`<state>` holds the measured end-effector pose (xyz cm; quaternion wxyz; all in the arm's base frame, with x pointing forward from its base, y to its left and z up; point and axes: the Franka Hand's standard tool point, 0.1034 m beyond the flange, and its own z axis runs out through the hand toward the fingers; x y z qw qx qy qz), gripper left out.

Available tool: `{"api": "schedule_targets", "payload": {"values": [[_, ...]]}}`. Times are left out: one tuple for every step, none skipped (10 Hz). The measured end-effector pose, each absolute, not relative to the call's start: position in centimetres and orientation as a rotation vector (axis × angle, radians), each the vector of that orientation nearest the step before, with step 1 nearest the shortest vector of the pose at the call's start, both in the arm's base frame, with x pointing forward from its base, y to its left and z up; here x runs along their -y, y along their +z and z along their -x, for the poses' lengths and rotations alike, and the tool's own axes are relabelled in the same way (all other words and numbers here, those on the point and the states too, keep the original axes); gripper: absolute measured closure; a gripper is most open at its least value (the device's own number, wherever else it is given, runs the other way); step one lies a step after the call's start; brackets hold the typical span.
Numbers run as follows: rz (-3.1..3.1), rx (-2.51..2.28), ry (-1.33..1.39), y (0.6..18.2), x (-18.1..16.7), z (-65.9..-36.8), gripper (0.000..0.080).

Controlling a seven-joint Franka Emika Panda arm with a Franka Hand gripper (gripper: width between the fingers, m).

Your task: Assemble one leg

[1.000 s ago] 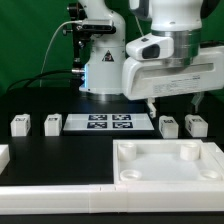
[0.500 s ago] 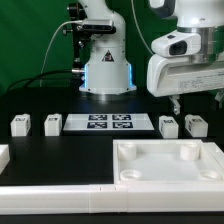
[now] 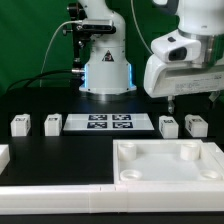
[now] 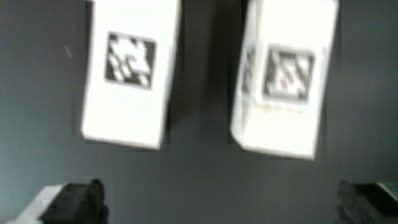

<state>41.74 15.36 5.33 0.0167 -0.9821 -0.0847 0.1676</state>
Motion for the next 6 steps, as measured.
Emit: {"api": "schedule_targets", "payload": {"values": [[3.029, 0.262, 0.717, 5.5, -15.4, -40.8, 0.0150], [2.995, 0.259, 0.882, 5.5, -15.9, -41.0, 0.0150], [2.980, 0.241, 0.946, 5.1, -16.4, -41.4, 0.0150], [2.945, 0.209, 1.150, 5.1, -16.8, -40.1, 0.0150], [2.946, 0.200, 1.156, 4.5, -17.6, -40.5, 0.0150], [2.946, 0.200, 1.155, 4.6, -17.5, -40.4, 0.0150]]}}
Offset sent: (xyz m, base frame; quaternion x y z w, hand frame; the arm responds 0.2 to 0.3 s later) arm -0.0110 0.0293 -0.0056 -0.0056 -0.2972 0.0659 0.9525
